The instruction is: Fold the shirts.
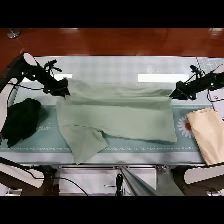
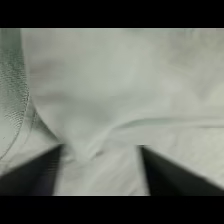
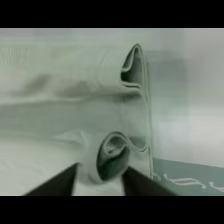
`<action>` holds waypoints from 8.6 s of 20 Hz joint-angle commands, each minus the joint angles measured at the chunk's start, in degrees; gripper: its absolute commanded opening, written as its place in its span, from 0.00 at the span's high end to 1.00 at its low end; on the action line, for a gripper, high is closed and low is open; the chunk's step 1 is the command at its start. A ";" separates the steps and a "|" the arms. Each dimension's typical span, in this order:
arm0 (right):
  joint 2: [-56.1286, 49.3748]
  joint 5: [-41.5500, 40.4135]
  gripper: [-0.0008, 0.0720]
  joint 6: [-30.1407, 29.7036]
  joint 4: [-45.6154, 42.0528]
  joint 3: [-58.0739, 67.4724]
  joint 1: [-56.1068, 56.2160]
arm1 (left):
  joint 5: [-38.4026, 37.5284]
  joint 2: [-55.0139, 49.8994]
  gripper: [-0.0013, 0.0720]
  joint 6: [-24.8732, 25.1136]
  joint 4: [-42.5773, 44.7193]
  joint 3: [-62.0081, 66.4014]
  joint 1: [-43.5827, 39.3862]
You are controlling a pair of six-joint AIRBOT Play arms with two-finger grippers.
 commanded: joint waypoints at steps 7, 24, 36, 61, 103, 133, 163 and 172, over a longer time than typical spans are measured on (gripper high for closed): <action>21.11 -3.61 0.13 -1.36 -3.63 -12.57 -10.82 | -6.27 15.52 0.02 -1.46 8.83 -11.21 9.14; 50.77 -11.58 0.13 -6.71 22.51 -50.29 -14.60 | 17.99 44.13 0.02 14.38 -25.57 -68.48 18.21; 50.73 4.07 0.13 13.64 -21.35 -47.52 -14.60 | 19.82 44.15 0.96 19.06 -29.62 -67.41 10.51; 30.27 -9.94 0.13 -4.11 15.39 -53.40 -14.56 | 20.68 44.15 0.95 19.06 -29.64 -67.41 10.51; 3.58 -11.58 0.96 -6.01 22.91 -8.74 -4.59 | 15.45 -5.79 0.96 5.27 -29.40 5.90 3.85; -3.78 -8.87 0.24 -9.66 19.87 -8.94 -2.75 | 31.56 34.53 0.02 1.90 -14.34 -33.24 -3.65; 63.30 3.85 0.96 -2.62 16.79 -30.80 -9.14 | 25.57 -12.15 0.96 -3.08 -25.90 10.93 -56.17; 63.10 2.12 0.96 -2.56 20.17 -30.53 -5.95 | 17.29 -5.27 0.96 -3.34 -24.98 15.37 -36.81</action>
